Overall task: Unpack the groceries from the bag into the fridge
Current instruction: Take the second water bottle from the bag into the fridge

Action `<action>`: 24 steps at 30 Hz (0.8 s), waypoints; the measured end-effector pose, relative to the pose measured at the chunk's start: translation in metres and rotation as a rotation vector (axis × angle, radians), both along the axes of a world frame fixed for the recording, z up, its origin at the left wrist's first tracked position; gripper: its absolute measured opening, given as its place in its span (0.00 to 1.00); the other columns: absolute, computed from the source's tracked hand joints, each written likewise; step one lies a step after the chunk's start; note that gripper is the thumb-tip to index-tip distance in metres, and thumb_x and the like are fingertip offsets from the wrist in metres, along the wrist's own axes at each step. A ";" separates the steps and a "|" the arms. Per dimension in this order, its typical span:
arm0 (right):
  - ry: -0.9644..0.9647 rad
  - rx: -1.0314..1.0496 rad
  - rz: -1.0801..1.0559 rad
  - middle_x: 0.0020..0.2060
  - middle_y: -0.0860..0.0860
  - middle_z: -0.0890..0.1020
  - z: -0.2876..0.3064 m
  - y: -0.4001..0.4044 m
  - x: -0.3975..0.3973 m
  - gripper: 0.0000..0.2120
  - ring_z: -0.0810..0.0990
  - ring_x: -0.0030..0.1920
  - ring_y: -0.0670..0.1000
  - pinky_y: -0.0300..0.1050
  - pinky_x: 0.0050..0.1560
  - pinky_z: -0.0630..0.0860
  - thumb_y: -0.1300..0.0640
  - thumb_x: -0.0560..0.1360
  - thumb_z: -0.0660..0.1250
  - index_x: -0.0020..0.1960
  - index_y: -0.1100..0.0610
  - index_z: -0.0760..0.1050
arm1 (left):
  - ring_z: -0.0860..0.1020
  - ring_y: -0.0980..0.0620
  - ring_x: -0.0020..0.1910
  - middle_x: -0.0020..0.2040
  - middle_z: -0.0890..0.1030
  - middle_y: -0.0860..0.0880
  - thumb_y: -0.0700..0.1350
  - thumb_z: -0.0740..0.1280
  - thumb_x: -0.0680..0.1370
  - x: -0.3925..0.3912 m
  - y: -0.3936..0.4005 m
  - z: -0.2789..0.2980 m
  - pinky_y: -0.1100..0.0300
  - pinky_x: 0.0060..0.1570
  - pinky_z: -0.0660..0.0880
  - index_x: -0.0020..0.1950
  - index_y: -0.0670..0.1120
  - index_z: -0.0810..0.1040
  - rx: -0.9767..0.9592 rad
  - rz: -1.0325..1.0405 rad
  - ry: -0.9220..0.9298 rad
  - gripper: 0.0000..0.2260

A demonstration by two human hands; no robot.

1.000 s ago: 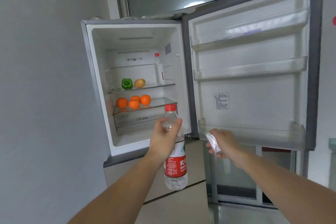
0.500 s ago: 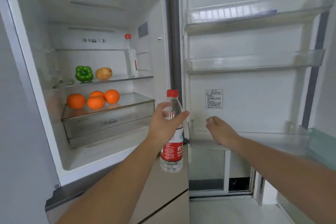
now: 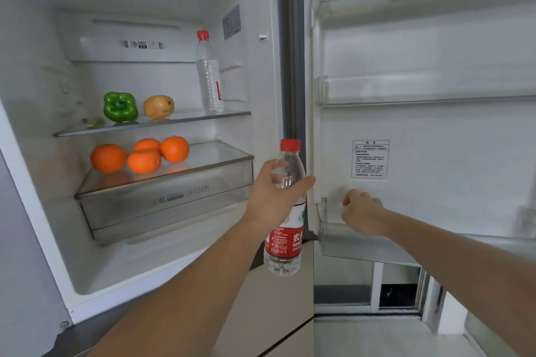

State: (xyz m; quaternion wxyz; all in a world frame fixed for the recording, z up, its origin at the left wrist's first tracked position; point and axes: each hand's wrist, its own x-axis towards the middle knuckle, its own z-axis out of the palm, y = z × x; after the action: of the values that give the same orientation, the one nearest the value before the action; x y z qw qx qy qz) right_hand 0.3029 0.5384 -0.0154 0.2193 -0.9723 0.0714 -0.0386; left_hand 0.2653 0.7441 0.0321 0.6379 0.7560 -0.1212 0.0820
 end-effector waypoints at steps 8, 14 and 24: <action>-0.062 0.175 0.140 0.47 0.50 0.78 0.002 -0.004 0.015 0.07 0.77 0.49 0.52 0.38 0.41 0.72 0.57 0.73 0.68 0.50 0.55 0.75 | 0.78 0.55 0.45 0.50 0.75 0.57 0.56 0.75 0.70 0.030 -0.005 -0.006 0.62 0.38 0.74 0.64 0.57 0.68 -0.009 0.058 0.008 0.25; -0.370 0.465 0.262 0.37 0.51 0.83 0.019 0.040 0.001 0.08 0.80 0.41 0.50 0.46 0.47 0.77 0.59 0.76 0.63 0.40 0.52 0.79 | 0.78 0.57 0.45 0.49 0.76 0.56 0.56 0.75 0.70 0.038 -0.008 0.007 0.61 0.40 0.75 0.63 0.56 0.69 -0.030 0.102 -0.042 0.25; 0.048 0.863 0.632 0.58 0.41 0.76 0.051 0.120 0.001 0.28 0.76 0.57 0.42 0.42 0.52 0.76 0.51 0.70 0.75 0.65 0.41 0.66 | 0.82 0.53 0.45 0.47 0.80 0.54 0.55 0.76 0.69 0.039 0.043 0.065 0.56 0.44 0.80 0.62 0.55 0.71 -0.068 0.309 -0.219 0.25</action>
State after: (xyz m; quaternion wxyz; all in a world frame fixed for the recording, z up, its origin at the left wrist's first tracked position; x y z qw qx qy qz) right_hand 0.3040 0.6585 0.0355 0.5985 -0.7683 -0.2105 0.0846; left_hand 0.3039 0.7868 0.0966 0.6262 0.7301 -0.0697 0.2646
